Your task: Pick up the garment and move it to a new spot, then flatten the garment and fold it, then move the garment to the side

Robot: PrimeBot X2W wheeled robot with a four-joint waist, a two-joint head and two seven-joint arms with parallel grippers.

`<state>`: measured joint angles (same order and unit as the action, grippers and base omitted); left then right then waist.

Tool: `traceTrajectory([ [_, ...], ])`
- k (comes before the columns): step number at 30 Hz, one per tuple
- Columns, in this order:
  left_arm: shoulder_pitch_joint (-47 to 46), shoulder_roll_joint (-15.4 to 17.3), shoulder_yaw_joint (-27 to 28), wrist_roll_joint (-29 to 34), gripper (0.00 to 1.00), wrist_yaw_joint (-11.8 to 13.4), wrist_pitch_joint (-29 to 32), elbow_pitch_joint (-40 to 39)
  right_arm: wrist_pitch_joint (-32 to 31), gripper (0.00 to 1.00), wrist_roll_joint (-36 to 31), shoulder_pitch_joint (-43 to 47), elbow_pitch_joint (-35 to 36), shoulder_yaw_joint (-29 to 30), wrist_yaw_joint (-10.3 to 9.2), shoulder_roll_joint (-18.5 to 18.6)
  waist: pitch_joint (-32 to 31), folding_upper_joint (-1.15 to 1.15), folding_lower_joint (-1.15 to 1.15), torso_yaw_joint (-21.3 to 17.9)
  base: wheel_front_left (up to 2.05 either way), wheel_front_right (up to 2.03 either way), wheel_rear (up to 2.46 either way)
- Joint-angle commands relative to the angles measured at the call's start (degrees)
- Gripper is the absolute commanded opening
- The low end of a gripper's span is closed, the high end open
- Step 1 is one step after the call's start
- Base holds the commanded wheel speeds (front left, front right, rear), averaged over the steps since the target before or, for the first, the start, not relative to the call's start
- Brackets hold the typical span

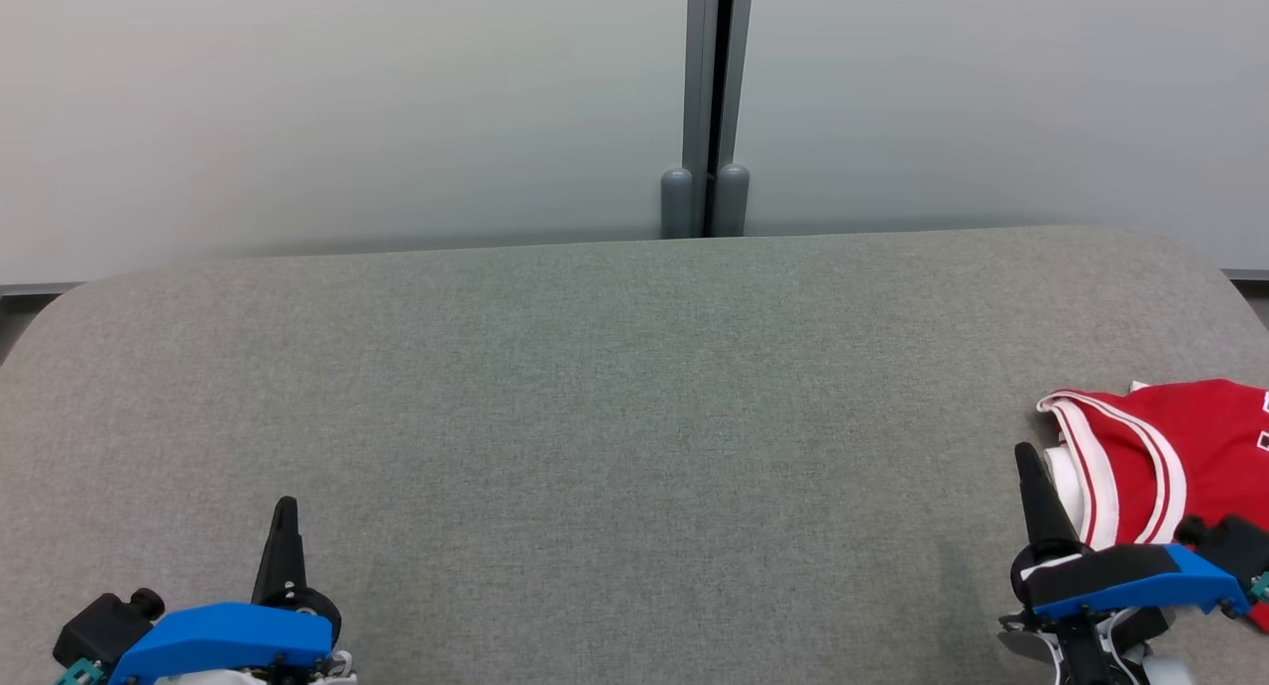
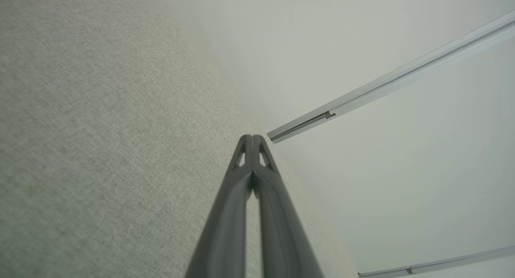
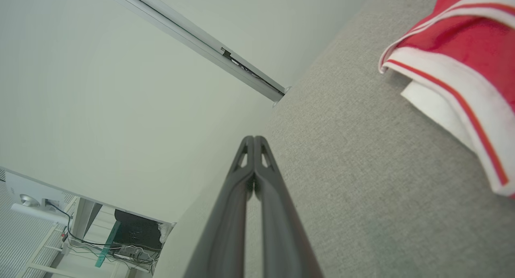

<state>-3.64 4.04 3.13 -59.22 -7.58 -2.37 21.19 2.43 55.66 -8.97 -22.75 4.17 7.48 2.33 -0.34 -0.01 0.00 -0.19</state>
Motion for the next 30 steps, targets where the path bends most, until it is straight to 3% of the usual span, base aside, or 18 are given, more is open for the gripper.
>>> traceTrajectory([
  [1, -1.42, 0.20, 0.51, -1.72, 0.00, 0.07, 0.43, -1.10, -0.51, 0.00, 1.93, 0.26, 1.24, 0.26, 0.02, 0.45, 0.01, 0.00, 0.00, 0.01, 0.00, 0.00, 0.00],
  [30, -2.16, -0.48, 2.02, -17.26, 0.00, 0.10, 4.74, -4.27, -4.83, 0.00, 19.18, 1.66, 5.10, 1.34, 0.02, 0.61, 0.22, 0.00, 0.00, 0.09, 0.00, 0.00, 0.00],
])
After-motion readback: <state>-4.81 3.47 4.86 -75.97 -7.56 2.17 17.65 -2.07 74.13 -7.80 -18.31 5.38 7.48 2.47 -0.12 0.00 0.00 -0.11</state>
